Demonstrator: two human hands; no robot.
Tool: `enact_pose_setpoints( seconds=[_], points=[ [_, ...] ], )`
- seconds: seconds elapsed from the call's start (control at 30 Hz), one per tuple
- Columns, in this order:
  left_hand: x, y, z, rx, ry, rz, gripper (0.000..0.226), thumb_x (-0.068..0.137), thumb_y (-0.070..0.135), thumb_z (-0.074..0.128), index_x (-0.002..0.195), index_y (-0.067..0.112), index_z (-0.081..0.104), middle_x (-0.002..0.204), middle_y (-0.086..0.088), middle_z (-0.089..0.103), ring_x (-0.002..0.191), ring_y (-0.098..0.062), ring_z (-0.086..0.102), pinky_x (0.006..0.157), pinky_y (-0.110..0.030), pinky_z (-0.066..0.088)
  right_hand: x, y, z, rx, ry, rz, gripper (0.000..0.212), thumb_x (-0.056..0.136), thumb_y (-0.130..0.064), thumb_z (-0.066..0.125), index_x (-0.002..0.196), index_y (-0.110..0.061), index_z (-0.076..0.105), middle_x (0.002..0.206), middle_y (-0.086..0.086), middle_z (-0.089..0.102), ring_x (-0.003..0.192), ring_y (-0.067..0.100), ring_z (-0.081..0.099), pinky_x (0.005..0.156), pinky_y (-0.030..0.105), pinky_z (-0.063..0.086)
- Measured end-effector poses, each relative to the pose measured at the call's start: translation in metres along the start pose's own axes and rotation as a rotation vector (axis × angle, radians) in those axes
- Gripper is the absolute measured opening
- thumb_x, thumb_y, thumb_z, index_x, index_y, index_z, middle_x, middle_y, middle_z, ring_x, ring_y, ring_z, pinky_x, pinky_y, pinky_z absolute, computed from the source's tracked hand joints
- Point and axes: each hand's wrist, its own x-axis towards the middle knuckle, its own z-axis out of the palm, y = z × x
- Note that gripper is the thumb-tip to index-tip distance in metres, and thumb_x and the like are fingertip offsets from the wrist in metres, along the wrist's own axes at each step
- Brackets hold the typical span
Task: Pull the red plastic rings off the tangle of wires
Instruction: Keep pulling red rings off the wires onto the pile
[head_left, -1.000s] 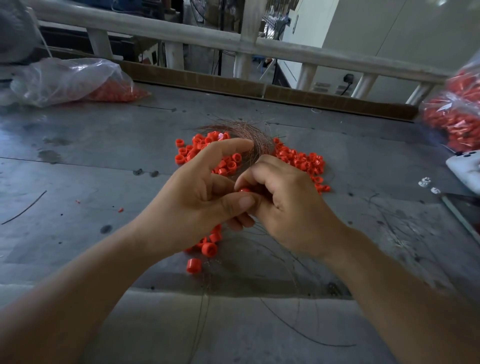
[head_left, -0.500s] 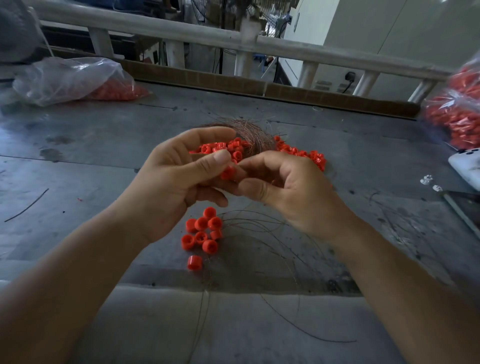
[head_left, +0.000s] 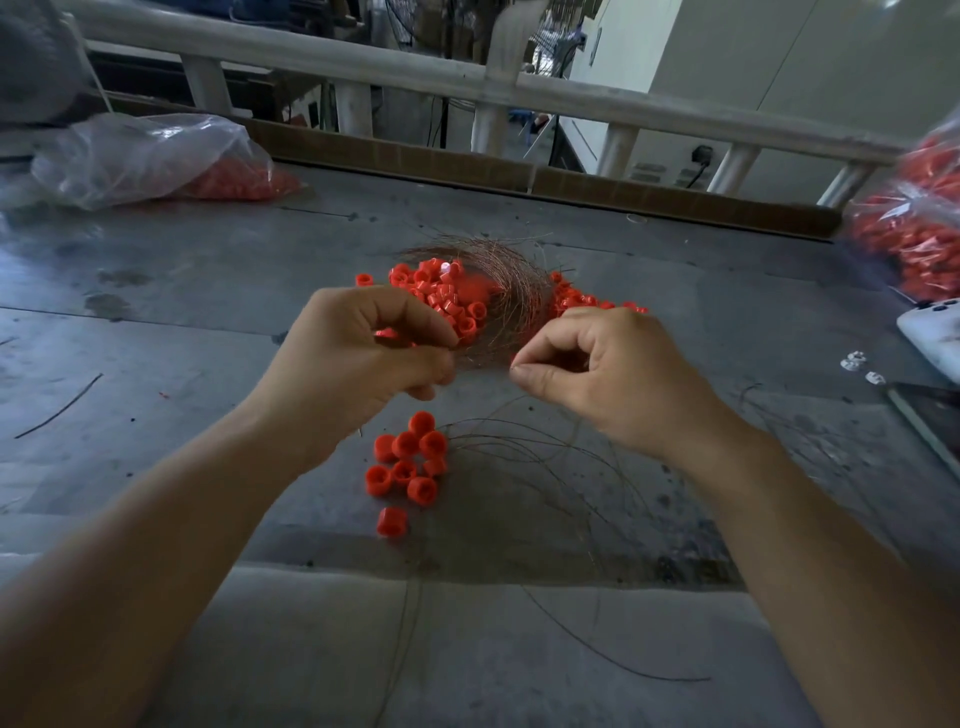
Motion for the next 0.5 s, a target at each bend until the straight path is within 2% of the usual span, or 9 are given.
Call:
enact_pose_setpoints(
  seconds=[0.07,0.17,0.27,0.37,0.5],
  points=[
    [0.001,-0.005,0.001,0.203,0.011,0.023,0.032,0.069,-0.001,0.073,0.067,0.029,0.064,0.071,0.008,0.069,0.059,-0.008,0.064,0.059,-0.015,0.053,0.001,0.001,0.001,-0.03,-0.034,0.018,0.007,0.08,-0.021,0.068,0.073,-0.024,0.067,0.074,-0.014,0.059,0.069,-0.002,0.055,0.066,0.007,0.043],
    [0.001,-0.011,0.003,0.342,-0.003,0.043,0.037,0.07,0.001,0.074,0.064,0.035,0.063,0.063,0.012,0.066,0.063,0.001,0.063,0.06,-0.007,0.049,0.001,0.003,0.004,-0.066,-0.118,0.046,0.017,0.079,-0.024,0.07,0.067,-0.032,0.061,0.072,-0.014,0.06,0.065,-0.004,0.054,0.064,0.007,0.043],
    [0.001,-0.013,0.003,0.449,-0.047,0.039,0.036,0.071,0.006,0.074,0.061,0.038,0.06,0.06,0.018,0.064,0.062,0.005,0.062,0.057,-0.004,0.047,0.002,0.004,0.009,-0.1,-0.17,0.048,0.003,0.078,-0.025,0.071,0.076,-0.024,0.069,0.07,-0.012,0.06,0.062,-0.003,0.053,0.061,0.009,0.043],
    [0.003,-0.015,0.003,0.466,-0.047,0.028,0.032,0.073,0.012,0.073,0.058,0.037,0.061,0.064,0.028,0.063,0.059,0.006,0.062,0.054,-0.002,0.044,0.003,0.005,0.014,-0.15,-0.207,0.036,0.006,0.079,-0.027,0.07,0.082,-0.021,0.07,0.068,-0.016,0.056,0.063,-0.005,0.051,0.057,0.006,0.038],
    [0.008,-0.019,-0.002,0.496,0.062,0.012,0.029,0.074,0.016,0.072,0.058,0.037,0.061,0.057,0.018,0.063,0.061,0.01,0.059,0.052,0.002,0.039,0.004,0.006,0.018,-0.188,-0.217,0.026,0.008,0.08,-0.028,0.069,0.084,-0.022,0.071,0.068,-0.019,0.053,0.065,-0.007,0.049,0.058,0.004,0.035]
  ],
)
